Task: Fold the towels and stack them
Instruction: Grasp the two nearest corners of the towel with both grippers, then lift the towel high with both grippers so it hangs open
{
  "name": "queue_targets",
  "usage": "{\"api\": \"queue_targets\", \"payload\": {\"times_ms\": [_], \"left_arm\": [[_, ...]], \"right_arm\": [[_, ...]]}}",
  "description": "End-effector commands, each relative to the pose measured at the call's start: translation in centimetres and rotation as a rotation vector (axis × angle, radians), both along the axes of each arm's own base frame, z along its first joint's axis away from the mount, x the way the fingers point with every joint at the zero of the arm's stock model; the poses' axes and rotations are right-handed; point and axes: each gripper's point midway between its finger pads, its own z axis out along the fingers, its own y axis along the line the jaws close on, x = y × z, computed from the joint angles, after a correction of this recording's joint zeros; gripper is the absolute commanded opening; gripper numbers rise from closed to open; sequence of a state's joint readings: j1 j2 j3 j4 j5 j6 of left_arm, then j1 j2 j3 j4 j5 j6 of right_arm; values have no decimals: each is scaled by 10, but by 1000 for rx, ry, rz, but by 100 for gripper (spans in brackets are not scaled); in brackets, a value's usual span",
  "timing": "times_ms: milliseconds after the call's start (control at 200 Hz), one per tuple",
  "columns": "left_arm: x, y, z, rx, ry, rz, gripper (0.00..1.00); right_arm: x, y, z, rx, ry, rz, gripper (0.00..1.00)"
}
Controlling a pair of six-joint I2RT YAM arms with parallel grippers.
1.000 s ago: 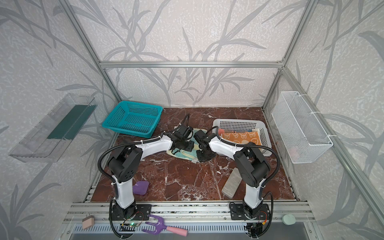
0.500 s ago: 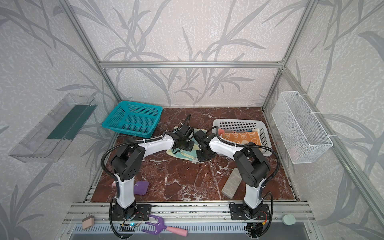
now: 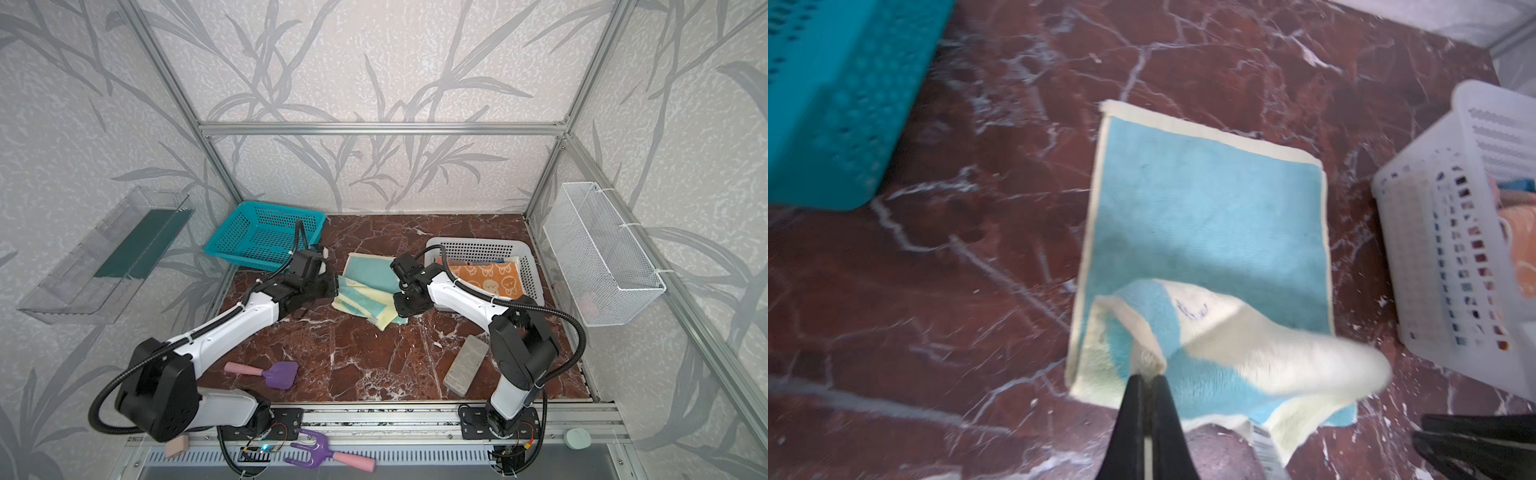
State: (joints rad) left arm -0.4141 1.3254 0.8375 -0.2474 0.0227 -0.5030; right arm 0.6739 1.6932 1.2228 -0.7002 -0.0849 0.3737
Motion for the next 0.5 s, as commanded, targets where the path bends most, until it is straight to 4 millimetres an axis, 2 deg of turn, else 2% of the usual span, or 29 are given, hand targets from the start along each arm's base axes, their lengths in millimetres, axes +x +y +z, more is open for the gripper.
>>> {"api": "queue_targets", "payload": {"times_ms": [0, 75, 90, 125, 285, 420, 495], "left_arm": [[-11, 10, -16, -61, 19, 74, 0], [-18, 12, -29, -63, 46, 83, 0], [-19, 13, -30, -64, 50, 86, 0], [-21, 13, -35, -67, 59, 92, 0], [-23, 15, -41, -81, 63, 109, 0], [-20, 16, -38, -72, 65, 104, 0], [-16, 15, -37, -87, 81, 94, 0]], "right_arm": [[-9, 15, 9, 51, 30, 15, 22], [-13, 29, 10, 87, 44, 24, 25], [-15, 32, 2, 78, 66, 25, 26], [-18, 38, -2, 88, 78, 24, 27], [-33, 61, -9, 83, 63, 45, 30], [-49, 85, 5, 21, -81, 176, 25], [-57, 101, 1, 24, -102, 262, 22]]}}
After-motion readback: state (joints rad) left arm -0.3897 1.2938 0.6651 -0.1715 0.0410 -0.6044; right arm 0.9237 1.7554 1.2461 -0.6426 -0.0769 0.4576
